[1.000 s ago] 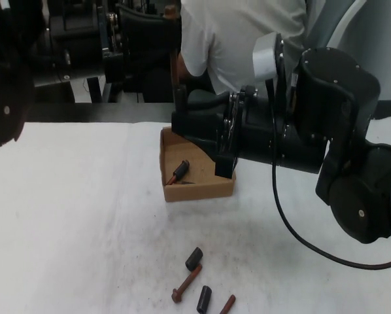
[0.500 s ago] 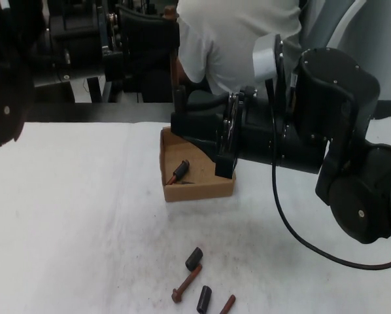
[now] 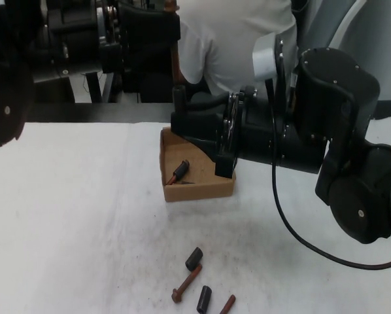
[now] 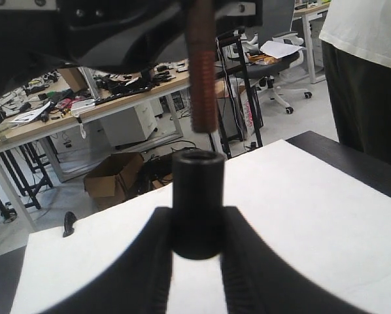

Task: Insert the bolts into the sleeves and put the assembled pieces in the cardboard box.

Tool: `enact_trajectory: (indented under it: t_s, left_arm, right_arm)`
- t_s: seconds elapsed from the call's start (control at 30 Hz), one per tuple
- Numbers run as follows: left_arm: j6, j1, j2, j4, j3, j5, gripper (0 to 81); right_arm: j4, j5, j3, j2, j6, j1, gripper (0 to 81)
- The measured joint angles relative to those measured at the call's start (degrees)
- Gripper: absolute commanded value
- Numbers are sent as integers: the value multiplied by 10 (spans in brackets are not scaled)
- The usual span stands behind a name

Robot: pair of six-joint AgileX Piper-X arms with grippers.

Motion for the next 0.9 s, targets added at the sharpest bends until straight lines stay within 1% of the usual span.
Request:
enact_trajectory:
  t_s: [0.47,0.9]
  left_arm:
    - [-12,0,0,-4,0,1,2]
    - [-12,0,6,22,0,12,2]
  right_arm:
    - [0,0,0,0,0,0,8]
    - [0,0,0,0,0,0,8]
